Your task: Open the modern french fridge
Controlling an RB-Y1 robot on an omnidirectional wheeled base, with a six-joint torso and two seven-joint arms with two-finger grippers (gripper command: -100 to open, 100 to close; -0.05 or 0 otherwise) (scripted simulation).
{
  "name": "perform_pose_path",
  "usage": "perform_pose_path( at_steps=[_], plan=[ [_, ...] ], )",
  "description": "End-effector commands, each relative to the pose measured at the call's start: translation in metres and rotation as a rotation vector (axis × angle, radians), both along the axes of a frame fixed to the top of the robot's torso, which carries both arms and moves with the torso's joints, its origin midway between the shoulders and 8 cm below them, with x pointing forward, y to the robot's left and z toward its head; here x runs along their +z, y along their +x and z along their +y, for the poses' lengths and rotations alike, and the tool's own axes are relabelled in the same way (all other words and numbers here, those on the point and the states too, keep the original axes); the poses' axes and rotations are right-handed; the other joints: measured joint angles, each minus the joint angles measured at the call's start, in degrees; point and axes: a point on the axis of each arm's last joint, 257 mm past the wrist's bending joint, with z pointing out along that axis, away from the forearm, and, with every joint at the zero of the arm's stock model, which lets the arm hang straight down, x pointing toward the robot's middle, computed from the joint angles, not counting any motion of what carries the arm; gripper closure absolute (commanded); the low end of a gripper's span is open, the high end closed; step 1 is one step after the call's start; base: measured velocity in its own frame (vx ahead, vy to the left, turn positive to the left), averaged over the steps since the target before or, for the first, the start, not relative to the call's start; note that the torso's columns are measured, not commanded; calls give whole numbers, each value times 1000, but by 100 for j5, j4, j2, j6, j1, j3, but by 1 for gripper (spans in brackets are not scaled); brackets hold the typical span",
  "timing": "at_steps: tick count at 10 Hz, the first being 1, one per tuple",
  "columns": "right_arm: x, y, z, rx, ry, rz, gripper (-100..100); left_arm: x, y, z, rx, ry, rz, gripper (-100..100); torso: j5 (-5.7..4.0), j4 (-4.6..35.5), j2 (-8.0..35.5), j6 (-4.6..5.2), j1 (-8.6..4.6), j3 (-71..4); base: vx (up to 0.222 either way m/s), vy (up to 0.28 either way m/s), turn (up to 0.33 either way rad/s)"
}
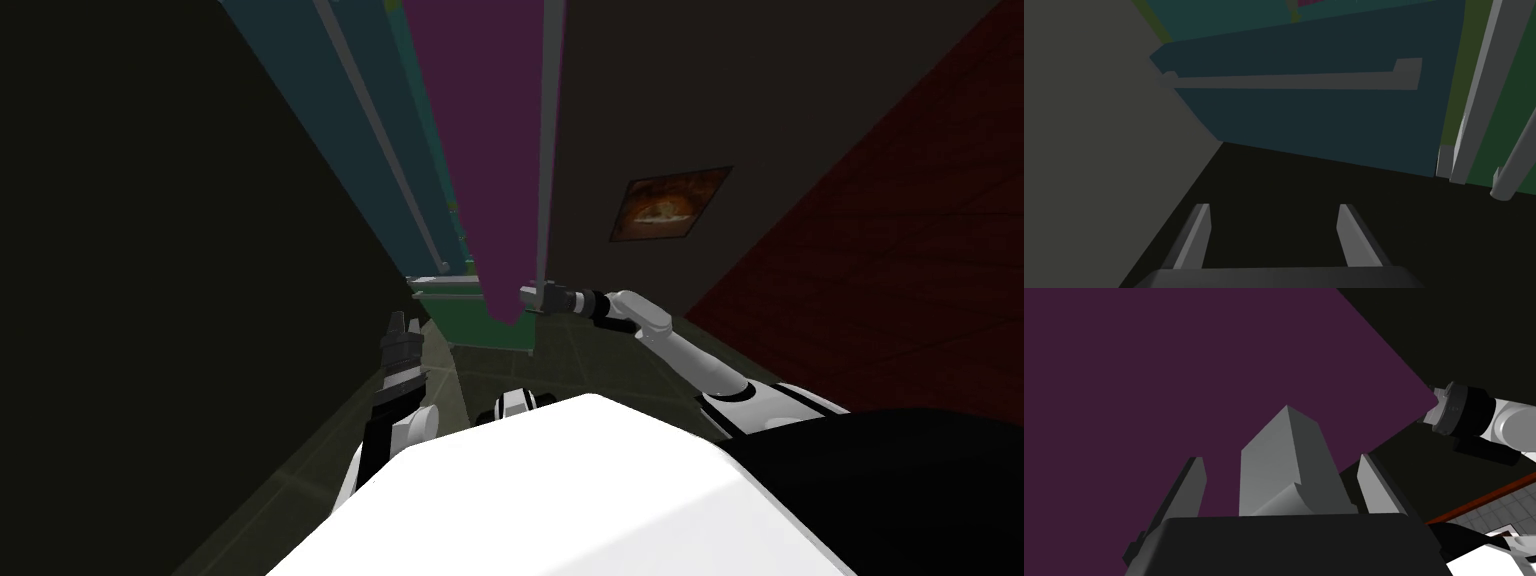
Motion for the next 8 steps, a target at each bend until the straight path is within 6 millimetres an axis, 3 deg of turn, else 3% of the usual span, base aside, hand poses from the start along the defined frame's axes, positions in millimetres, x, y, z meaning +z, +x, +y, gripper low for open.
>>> perform_pose_path(
  at_steps=[1, 2, 3, 8],
  plan=[
    [25, 0, -1, 14, 8, -7, -100, 0, 0, 0, 0, 0, 0, 0, -2, 1, 11, 8, -6, 9, 2, 28, 3],
    [16, -2, 1, 13, 1, 0, -100, 0, 0, 0, 0, 0, 0, 0, -10, 7, 17, 20, -28, 11, 1, 14, 3],
    [17, -2, 1, 14, 2, 3, 0, 0, 0, 0, 0, 0, 0, 0, -22, 0, 21, 30, -55, 18, 2, 6, 1],
    [17, -2, 1, 14, 2, 3, 0, 0, 0, 0, 0, 0, 0, 0, -29, -13, 11, 33, -61, 16, 0, 0, 0]
  ],
)
